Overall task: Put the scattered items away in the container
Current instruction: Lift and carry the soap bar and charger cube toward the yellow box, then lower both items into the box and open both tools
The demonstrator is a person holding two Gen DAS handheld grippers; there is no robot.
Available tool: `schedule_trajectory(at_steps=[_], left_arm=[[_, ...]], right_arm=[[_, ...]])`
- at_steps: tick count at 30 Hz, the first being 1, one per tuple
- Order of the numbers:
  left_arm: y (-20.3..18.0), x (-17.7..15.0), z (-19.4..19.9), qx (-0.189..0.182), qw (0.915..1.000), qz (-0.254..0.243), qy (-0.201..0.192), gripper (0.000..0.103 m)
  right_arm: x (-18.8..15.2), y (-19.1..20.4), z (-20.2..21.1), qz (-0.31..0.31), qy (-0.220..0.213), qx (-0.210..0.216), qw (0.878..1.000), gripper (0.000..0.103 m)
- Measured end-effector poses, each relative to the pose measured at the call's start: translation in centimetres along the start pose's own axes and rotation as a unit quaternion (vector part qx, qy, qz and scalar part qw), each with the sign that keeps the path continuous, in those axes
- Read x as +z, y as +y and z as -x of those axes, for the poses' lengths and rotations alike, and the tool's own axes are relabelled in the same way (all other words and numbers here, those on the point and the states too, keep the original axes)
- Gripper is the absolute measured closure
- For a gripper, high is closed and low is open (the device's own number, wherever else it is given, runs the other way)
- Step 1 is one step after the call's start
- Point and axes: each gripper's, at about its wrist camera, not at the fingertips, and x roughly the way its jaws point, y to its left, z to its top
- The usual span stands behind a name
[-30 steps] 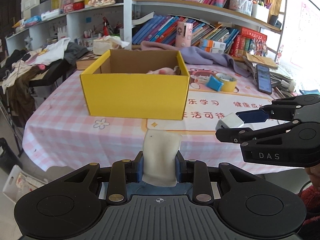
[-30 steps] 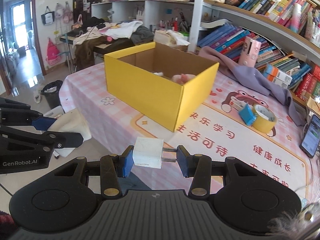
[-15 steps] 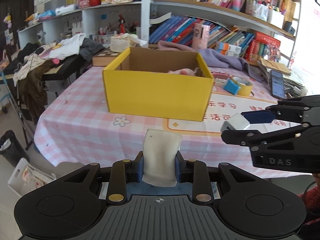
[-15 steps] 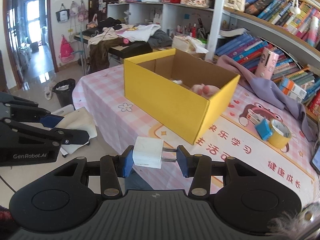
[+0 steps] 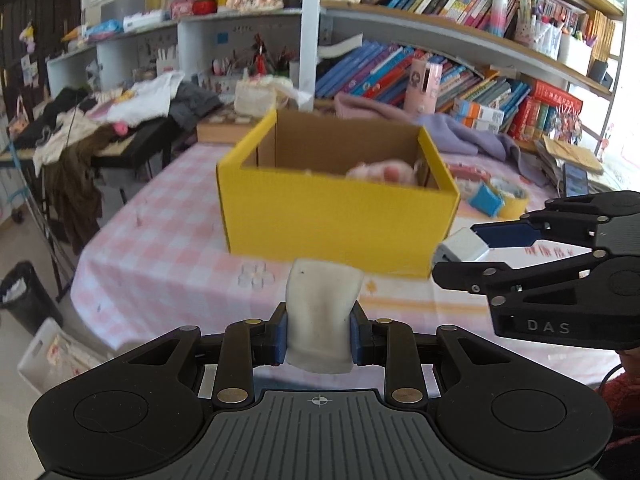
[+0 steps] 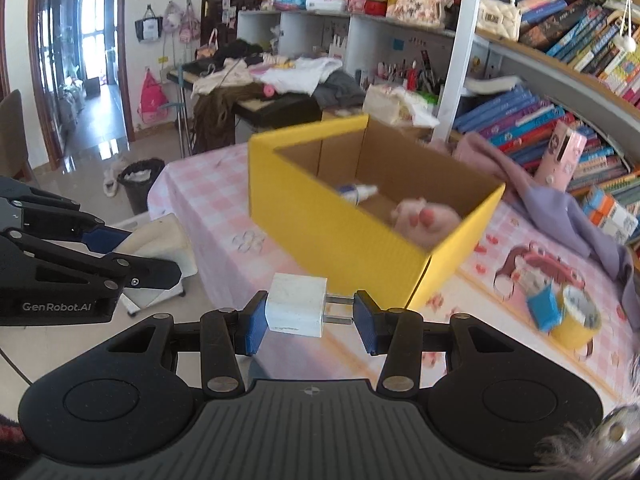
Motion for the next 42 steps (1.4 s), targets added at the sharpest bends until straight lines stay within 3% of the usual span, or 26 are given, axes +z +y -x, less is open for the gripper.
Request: schedule_trajectory(at_steps=[6, 17, 30, 36, 42], left_arm=[[0.2, 4.0, -1.9, -0.003, 0.9997, -0.006, -0.022, 0.076], [0.0, 10.0, -6.7, -0.002, 0.9981, -0.056, -0.027, 0.076], [0.0, 14.6, -15.3, -0.03, 0.9922, -0.116, 0.034, 0.075], [0.0, 15.9, -20.1, -0.047, 0.9855, -0.14, 0.084, 0.075], [-0.9, 15.9, -23.1, -0.048, 0.977, -0.175, 0.112, 0.075]], right_arm=[[2.1, -2.4, -1.3, 0.0, -0.022, -0.002, 1.0, 0.06], [6.3, -6.5, -5.6, 0.006, -0.034, 0.002, 0.999, 0.06], [9.0, -9.7, -14.2, 0.037, 0.048, 0.044, 0.997, 0.06], [9.6, -9.7, -18.0, 0.112, 0.103, 0.069, 0.986, 0.059], [9.6, -8.7, -20.2, 0.148, 0.145, 0.105, 0.973, 0.059]])
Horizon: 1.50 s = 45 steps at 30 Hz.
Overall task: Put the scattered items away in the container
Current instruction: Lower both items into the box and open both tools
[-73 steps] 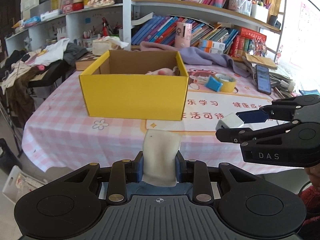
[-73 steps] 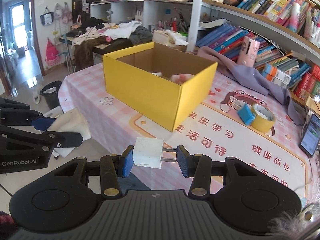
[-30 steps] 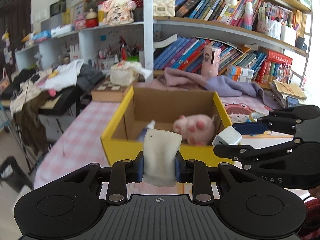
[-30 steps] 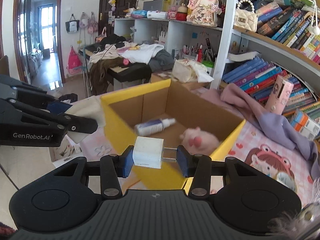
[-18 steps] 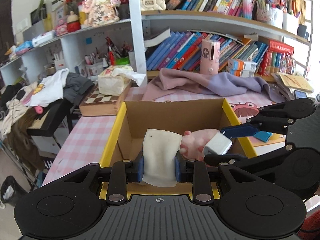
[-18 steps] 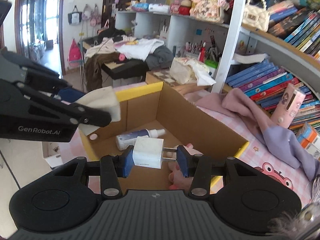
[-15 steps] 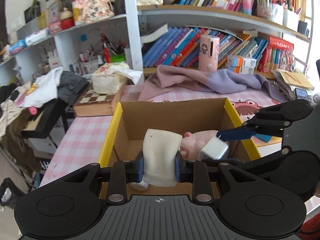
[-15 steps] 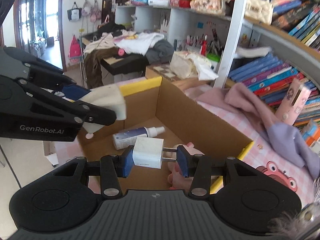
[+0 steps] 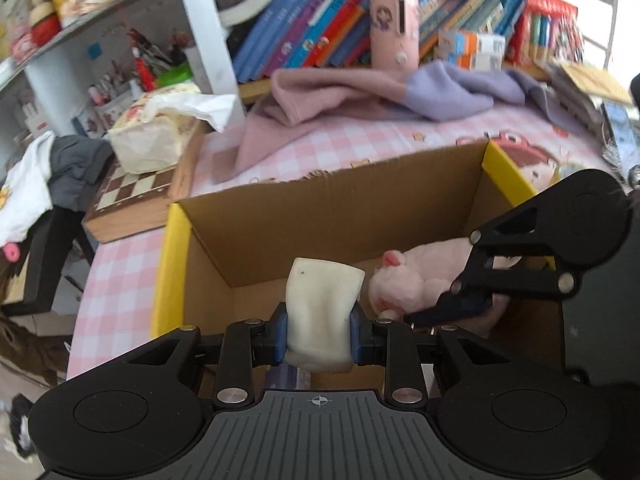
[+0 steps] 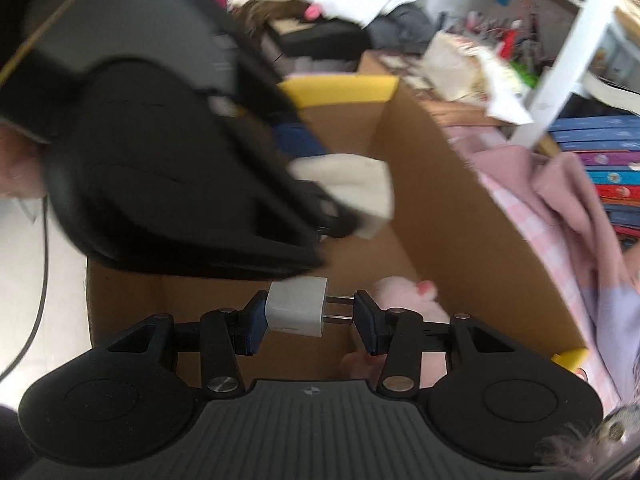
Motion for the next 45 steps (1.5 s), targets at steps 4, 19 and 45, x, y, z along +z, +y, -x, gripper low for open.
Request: schedule_trajectory(at_steps=[4, 19, 45], left_arm=[[-0.2, 0.3, -1.3, -0.007, 0.9997, -0.012, 0.019, 0.074], [0.0, 0.8, -3.5, -0.038, 0.9955, -0.016, 0.086, 0.069], [-0.9, -0.4, 6.4, 0.025, 0.9971, 0.018, -0.069, 0.023]], right_arm=[[0.3, 0.7, -0.8, 0.014, 0.018, 0.002, 1.0, 0.059], [0.9, 0.6, -2.1, 0.0, 0.077, 0.041, 0.996, 0.058], [0.1, 1.1, 7.2, -0.077, -0.063, -0.029, 0.995, 0.028]])
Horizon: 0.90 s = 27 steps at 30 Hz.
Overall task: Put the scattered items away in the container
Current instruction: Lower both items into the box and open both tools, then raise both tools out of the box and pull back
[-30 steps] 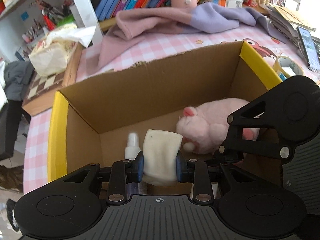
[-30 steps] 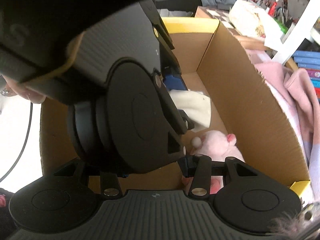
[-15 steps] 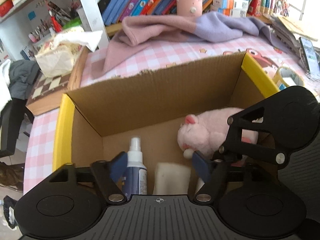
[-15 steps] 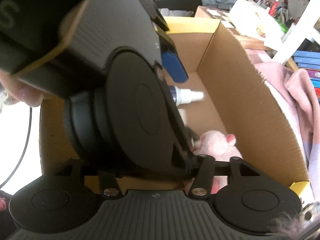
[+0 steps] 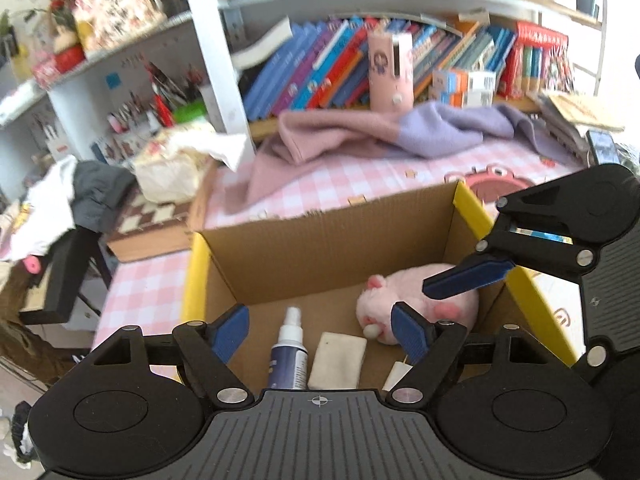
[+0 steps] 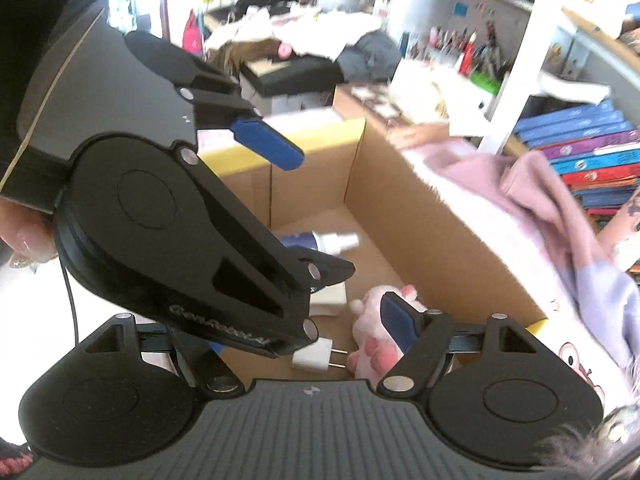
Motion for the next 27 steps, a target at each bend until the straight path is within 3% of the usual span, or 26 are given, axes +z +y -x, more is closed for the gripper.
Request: schedule_trajectory(at_steps=[12, 19, 27], left_arm=[[-0.3, -2.8, 9.7, 0.057, 0.9946, 0.045, -0.074, 0.017], [-1.1, -5.9, 14.3, 0.092, 0.989, 0.069, -0.094, 0.016], [-2.7, -9.3, 18.2, 0.12, 0.9779, 0.118, -0.124, 0.013]], right_arm=[[-2.1, 3.4, 7.8, -0.034, -0.11, -0.057, 0.992, 0.028], [-4.3, 5.2, 11.4, -0.06, -0.159, -0.086, 0.982, 0.028], [-7.6, 7.4, 15.4, -0.086, -0.201, -0.158, 0.963, 0.028]])
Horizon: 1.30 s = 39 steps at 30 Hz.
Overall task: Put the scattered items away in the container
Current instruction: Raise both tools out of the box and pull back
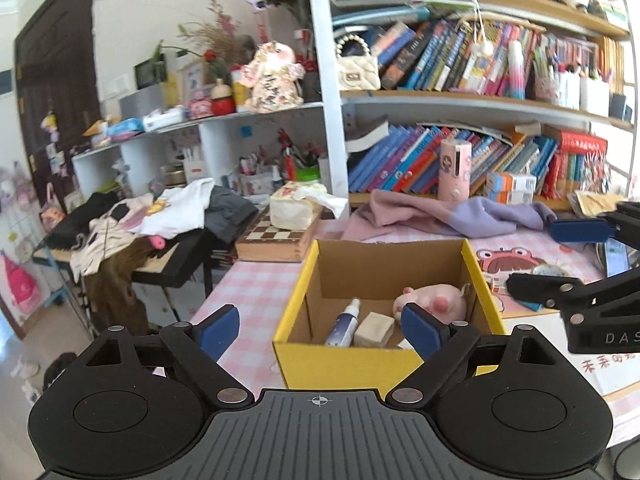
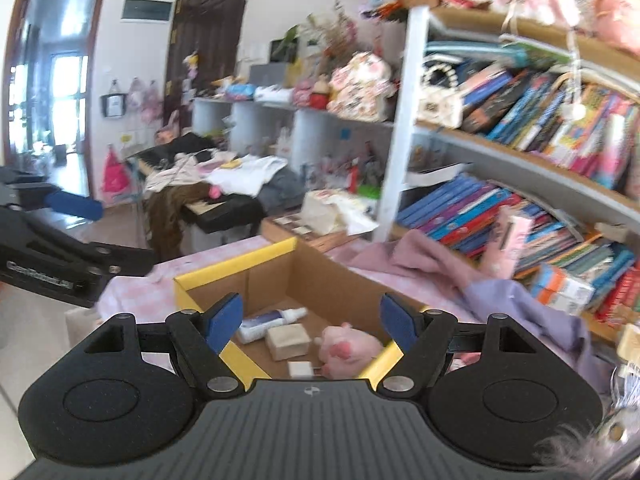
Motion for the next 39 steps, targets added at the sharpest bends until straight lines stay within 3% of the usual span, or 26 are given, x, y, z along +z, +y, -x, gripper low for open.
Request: schedule_trajectory(at_steps=[7, 15, 24, 29, 39], left_arm=[[-0.4, -2.9, 2.4, 0.019, 0.9996, 0.015, -0.012, 0.012], [-0.6, -5.0, 4.0, 0.044, 0.9985, 0.032, -0.006, 0.01], [-1.0, -6.8, 4.9, 0.067, 0.9953, 0.07, 0.002, 0.009], [-1.2, -8.1, 5.8, 0.074, 0.9954, 0.061, 0.007, 0.009], [-2.4, -9.9, 6.7, 0.062, 0.9971, 0.042, 0.013, 0.009]], right_arm=[[-3.3, 0.6, 3.4, 0.009, -0.011, -0.062, 0.998, 0.028], [-6.5, 0.6, 5.3, -0.036, 0.021, -0.125, 0.991, 0.024], [-8.2, 0.4, 5.9, -0.062, 0.033, -0.135, 0.988, 0.019], [-8.9, 1.1, 6.5, -0.091, 0.039, -0.142, 0.985, 0.019], [-10.4, 3.0, 7.9, -0.082, 0.048, -0.141, 0.985, 0.015]])
